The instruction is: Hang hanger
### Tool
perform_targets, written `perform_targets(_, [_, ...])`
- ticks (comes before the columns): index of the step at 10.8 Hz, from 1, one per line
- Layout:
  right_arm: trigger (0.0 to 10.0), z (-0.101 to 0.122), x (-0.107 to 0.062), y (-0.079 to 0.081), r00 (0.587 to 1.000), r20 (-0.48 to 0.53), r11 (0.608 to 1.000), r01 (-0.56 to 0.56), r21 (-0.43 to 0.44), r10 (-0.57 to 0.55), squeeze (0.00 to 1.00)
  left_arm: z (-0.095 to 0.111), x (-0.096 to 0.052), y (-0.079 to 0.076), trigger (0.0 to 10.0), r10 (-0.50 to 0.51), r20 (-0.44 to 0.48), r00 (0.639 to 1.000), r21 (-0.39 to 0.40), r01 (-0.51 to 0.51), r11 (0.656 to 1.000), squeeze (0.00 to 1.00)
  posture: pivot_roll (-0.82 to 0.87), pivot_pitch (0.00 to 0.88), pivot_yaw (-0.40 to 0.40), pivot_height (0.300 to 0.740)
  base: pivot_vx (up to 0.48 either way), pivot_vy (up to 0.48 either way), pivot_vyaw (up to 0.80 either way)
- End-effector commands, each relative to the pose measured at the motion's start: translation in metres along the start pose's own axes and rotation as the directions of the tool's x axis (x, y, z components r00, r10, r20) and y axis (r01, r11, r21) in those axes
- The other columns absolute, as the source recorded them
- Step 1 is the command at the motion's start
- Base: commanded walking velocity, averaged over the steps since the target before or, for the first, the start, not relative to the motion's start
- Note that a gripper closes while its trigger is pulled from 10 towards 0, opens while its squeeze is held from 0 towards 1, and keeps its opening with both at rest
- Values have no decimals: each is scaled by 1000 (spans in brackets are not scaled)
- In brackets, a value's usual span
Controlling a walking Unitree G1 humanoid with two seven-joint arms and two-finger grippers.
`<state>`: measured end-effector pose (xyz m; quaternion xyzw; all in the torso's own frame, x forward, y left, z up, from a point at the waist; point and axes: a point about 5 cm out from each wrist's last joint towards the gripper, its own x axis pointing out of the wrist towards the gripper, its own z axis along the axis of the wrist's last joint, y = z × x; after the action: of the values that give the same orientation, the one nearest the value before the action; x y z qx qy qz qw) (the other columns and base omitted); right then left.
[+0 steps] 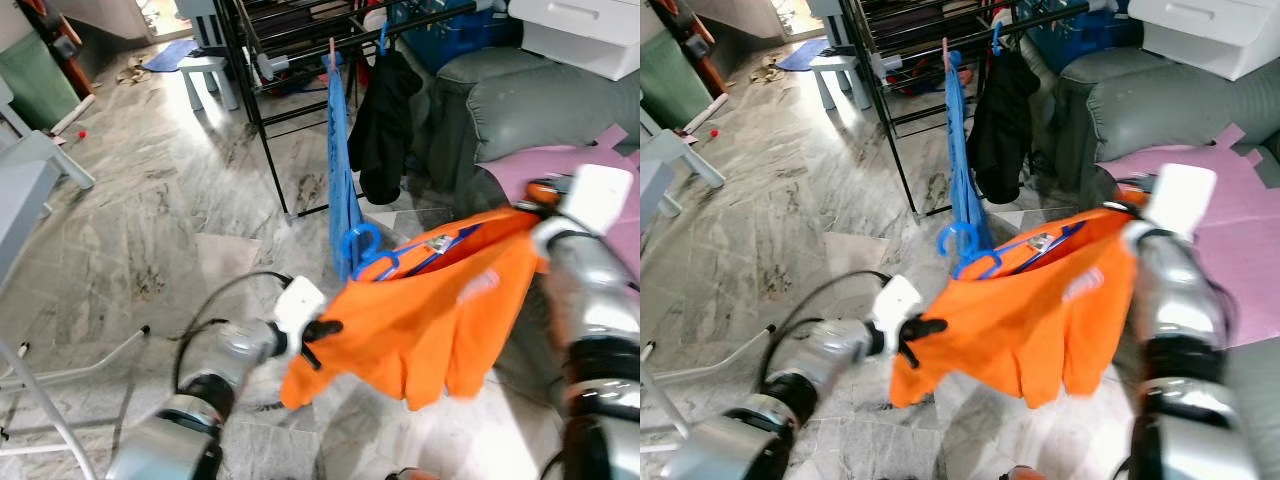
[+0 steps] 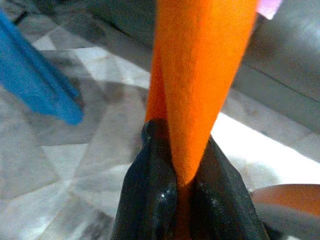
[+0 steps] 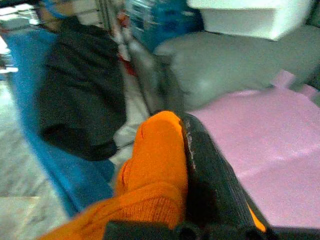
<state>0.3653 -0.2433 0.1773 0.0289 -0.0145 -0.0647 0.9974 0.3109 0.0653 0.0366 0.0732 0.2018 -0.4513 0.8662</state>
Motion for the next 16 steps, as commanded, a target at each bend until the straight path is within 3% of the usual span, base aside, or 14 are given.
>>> perform_targets(1, [0,1,-1,19,997,21,997,-76,-14,77,0,-8,0,-3,10000,3,-34,999,-14,-4,1000,0,-258,102,149,740,0,0,0])
perform_targets(3, [0,-16,-10,64,974,-22,974,-227,4,227,0,-1,16,-19,10000,11,-42,999,-9,-12,1000,0,-253,106,153,740,0,0,0])
perform_targets(4, [0,-26,-20,88,940,-60,942,-336,-11,335,0,3,22,-24,10000,24,-41,999,-8,-24,1000,0,-250,107,155,740,0,0,0])
perform_targets(5, [0,-40,-35,106,886,-118,883,-459,-96,448,0,8,25,-22,10000,82,-34,996,-16,-83,996,0,-250,107,158,740,0,0,0])
perform_targets(6, [0,-49,-47,109,857,-162,852,-509,-122,489,0,10,22,-13,10000,178,-28,984,-63,-179,982,0,-251,106,160,740,0,0,0])
perform_targets(8, [0,-65,-58,97,855,-231,844,-506,-180,464,0,12,13,8,10000,341,-30,940,-125,-342,931,0,-250,105,162,740,0,0,0])
perform_targets(10, [0,-70,-54,52,949,-220,925,-279,-258,225,0,10,5,18,10000,372,-38,928,-114,-373,921,0,-249,103,162,740,0,0,0])
perform_targets(11, [0,-68,-52,41,965,-203,954,-208,-215,164,0,6,3,18,10000,359,-52,932,-88,-362,928,0,-244,102,163,740,0,0,0])
perform_targets(12, [0,-62,-49,35,979,-169,960,-155,-233,117,0,2,2,17,10000,336,-70,939,-56,-340,939,0,-244,102,163,740,0,0,0])
perform_targets(14, [0,-68,-50,17,983,-181,983,-13,-181,-21,0,0,-4,25,10000,379,-79,922,-54,-384,922,0,-237,100,171,740,0,0,0])
perform_targets(15, [0,-90,-61,23,958,-285,996,-25,-86,-1,0,3,-7,31,10000,427,-69,902,-77,-432,899,0,-235,98,173,740,0,0,0])
perform_targets(16, [0,-104,-71,41,933,-346,991,-122,-52,97,0,5,-7,33,10000,445,-62,894,-94,-449,889,0,-234,99,174,740,0,0,0])
